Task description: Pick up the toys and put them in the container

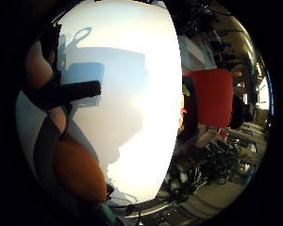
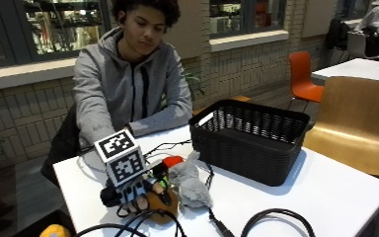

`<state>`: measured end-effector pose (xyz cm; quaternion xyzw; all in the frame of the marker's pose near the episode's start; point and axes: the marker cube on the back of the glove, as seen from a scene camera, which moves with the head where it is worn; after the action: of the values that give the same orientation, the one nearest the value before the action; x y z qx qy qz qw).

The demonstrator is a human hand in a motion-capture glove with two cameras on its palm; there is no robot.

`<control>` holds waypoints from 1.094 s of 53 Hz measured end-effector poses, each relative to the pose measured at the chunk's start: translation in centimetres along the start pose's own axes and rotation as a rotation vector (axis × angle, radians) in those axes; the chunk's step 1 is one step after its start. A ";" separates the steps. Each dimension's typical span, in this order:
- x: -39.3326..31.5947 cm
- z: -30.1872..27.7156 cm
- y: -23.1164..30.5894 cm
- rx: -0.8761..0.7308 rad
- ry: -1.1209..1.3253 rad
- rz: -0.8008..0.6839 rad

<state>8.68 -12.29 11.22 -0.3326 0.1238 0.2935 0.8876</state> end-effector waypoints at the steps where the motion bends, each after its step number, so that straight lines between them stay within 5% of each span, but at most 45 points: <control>1: 0.0 -0.1 0.0 0.004 -0.003 -0.003; 19: -1.6 -5.1 1.1 0.136 -0.063 -0.077; 31: -17.2 -12.9 3.0 0.173 0.002 -0.319; 45: -36.2 -9.5 3.3 0.035 0.094 -0.629; 58: -42.2 -3.8 4.4 -0.046 0.184 -0.693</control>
<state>-27.74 -30.64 23.63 -0.4000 0.0764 -0.0531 0.9118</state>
